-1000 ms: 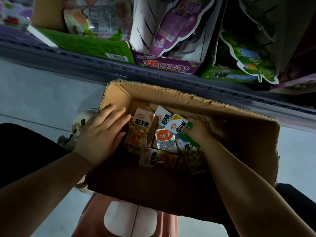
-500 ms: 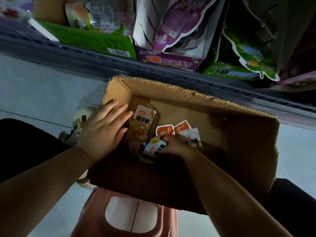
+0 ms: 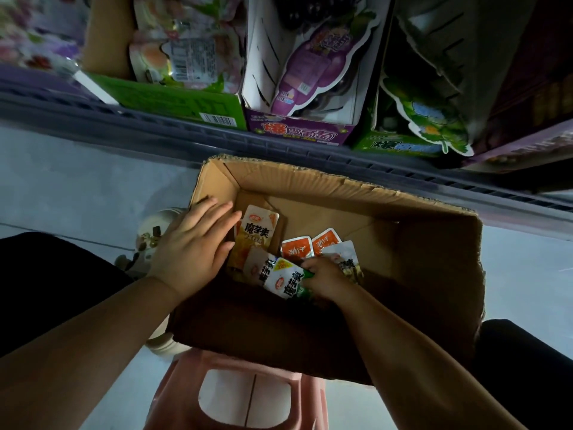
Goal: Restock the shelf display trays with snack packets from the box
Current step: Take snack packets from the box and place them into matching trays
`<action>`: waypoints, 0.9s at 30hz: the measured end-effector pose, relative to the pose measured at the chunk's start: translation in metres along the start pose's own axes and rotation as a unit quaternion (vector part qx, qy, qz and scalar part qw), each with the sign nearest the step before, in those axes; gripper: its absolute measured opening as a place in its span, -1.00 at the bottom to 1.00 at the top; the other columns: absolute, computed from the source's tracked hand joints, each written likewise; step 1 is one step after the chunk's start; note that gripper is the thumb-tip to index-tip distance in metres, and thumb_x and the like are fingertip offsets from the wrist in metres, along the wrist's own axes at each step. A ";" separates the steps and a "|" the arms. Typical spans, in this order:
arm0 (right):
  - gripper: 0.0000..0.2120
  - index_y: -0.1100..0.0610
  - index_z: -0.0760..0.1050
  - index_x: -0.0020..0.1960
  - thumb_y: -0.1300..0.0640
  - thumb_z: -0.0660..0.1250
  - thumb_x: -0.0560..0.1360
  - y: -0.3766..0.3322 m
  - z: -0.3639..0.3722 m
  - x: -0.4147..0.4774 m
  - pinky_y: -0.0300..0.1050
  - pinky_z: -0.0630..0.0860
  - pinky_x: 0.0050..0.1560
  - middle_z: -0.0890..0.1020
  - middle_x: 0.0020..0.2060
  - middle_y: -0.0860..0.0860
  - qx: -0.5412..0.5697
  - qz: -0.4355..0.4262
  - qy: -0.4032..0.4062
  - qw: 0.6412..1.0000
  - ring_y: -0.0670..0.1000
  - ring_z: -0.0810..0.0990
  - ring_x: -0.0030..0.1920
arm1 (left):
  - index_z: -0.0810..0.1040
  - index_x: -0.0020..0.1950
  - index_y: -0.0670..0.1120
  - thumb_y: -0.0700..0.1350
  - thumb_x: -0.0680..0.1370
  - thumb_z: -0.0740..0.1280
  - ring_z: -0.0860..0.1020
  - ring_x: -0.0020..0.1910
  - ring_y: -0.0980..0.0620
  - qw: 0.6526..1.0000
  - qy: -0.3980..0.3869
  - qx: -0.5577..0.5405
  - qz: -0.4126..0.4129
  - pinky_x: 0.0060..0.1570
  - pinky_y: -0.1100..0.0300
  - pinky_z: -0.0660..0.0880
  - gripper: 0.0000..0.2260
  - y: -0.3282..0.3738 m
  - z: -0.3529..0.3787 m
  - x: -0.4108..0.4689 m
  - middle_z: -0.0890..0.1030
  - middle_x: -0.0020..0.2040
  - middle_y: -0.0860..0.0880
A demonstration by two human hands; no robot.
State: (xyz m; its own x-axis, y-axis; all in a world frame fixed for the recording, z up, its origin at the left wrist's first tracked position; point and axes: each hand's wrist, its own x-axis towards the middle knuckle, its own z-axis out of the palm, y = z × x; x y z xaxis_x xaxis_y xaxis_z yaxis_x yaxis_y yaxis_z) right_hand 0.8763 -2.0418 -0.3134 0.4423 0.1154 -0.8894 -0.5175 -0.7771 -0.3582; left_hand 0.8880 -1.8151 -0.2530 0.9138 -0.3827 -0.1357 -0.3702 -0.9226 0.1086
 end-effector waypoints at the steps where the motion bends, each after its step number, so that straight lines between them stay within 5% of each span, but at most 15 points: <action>1: -0.63 0.17 0.40 0.27 0.25 0.30 0.48 -0.002 -0.005 -0.007 -0.16 0.42 0.05 0.47 0.25 0.12 0.024 0.007 0.002 1.000 0.09 0.48 0.19 | 0.50 0.22 -0.17 -0.01 0.48 0.09 0.33 0.24 -0.09 1.000 -0.010 -0.003 -0.004 0.09 -0.05 0.46 -0.58 0.001 -0.002 0.000 0.56 0.19 -0.17; 4: -0.63 0.19 0.43 0.27 0.24 0.32 0.47 -0.011 -0.023 -0.031 -0.30 0.33 -0.03 0.54 0.11 0.08 0.044 -0.012 0.049 0.998 0.04 0.48 0.13 | 0.54 0.18 -0.16 0.02 0.45 0.07 0.41 0.23 -0.10 0.999 -0.030 0.008 -0.007 0.17 -0.04 0.39 -0.55 0.002 -0.010 0.000 0.58 0.16 -0.15; 8: -0.68 0.31 0.51 0.15 0.36 0.37 0.40 -0.025 -0.038 -0.066 -0.24 0.46 -0.11 0.59 0.10 0.21 0.153 -0.041 0.132 0.978 0.05 0.56 0.00 | 0.58 0.12 -0.16 0.03 0.43 0.08 0.60 0.07 -0.16 0.999 -0.039 -0.005 -0.031 0.31 0.05 -0.02 -0.56 0.009 -0.032 -0.007 0.61 0.10 -0.16; 11: -0.74 0.32 0.52 0.08 0.37 0.37 0.39 -0.045 -0.042 -0.100 -0.13 0.49 -0.10 0.61 0.05 0.21 0.204 -0.089 0.172 0.959 0.00 0.55 -0.19 | 0.55 0.17 -0.20 0.06 0.45 0.05 0.56 0.12 -0.19 0.990 -0.001 -0.104 -0.092 0.33 -0.14 0.09 -0.51 0.019 -0.061 -0.010 0.59 0.14 -0.20; 13: -0.81 0.25 0.54 0.02 0.33 0.38 0.40 -0.061 -0.045 -0.124 -0.24 0.46 -0.23 0.63 -0.04 0.15 0.230 -0.137 0.189 0.945 -0.07 0.56 -0.25 | 0.42 0.31 -0.20 0.09 0.52 0.07 0.43 0.28 -0.15 0.956 0.047 -0.230 -0.175 0.33 -0.01 0.16 -0.50 0.028 -0.090 -0.008 0.48 0.28 -0.19; 16: -0.83 0.09 0.51 -0.22 0.35 0.35 0.42 -0.086 -0.051 -0.163 -0.30 0.51 -0.27 0.64 -0.23 0.02 0.284 -0.208 0.189 0.917 -0.15 0.60 -0.38 | 0.29 0.40 -0.15 -0.06 0.59 0.15 0.36 0.33 -0.03 0.859 0.018 -0.450 -0.245 0.11 0.32 0.26 -0.60 0.042 -0.135 -0.011 0.39 0.36 -0.12; 19: -0.79 0.08 0.48 -0.24 0.37 0.35 0.42 -0.108 -0.055 -0.204 -0.12 0.53 -0.12 0.62 -0.18 0.11 0.322 -0.264 0.219 0.883 0.00 0.59 -0.27 | 0.26 0.40 -0.05 -0.04 0.58 0.16 0.38 0.26 0.08 0.829 -0.011 -0.524 -0.194 0.06 0.35 0.25 -0.61 0.052 -0.175 -0.024 0.41 0.31 0.01; 23: -0.87 0.14 0.47 -0.18 0.34 0.36 0.42 -0.127 -0.062 -0.253 -0.14 0.53 -0.15 0.63 -0.19 0.08 0.350 -0.329 0.264 0.836 0.05 0.60 -0.22 | 0.34 0.18 0.10 -0.11 0.55 0.21 0.42 -0.02 0.29 0.775 -0.017 -0.623 -0.106 0.02 0.37 0.36 -0.77 0.062 -0.223 -0.027 0.47 0.01 0.21; 27: -0.83 0.08 0.47 -0.18 0.33 0.36 0.42 -0.130 -0.072 -0.286 -0.06 0.57 -0.10 0.65 -0.21 0.01 0.361 -0.377 0.298 0.799 0.03 0.63 -0.19 | 0.32 0.09 0.13 -0.19 0.53 0.28 0.45 -0.07 0.32 0.770 0.010 -0.635 -0.058 -0.12 0.45 0.44 -0.74 0.078 -0.255 -0.016 0.49 -0.07 0.22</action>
State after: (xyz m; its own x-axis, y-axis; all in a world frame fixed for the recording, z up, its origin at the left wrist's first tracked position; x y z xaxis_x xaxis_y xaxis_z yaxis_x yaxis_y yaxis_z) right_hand 0.8696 -2.0182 0.0080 0.9866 -0.1012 -0.1279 -0.1326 -0.0411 -0.9903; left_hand 0.8868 -1.8686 0.0090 0.9355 -0.2892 -0.2028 0.1639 -0.1532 0.9745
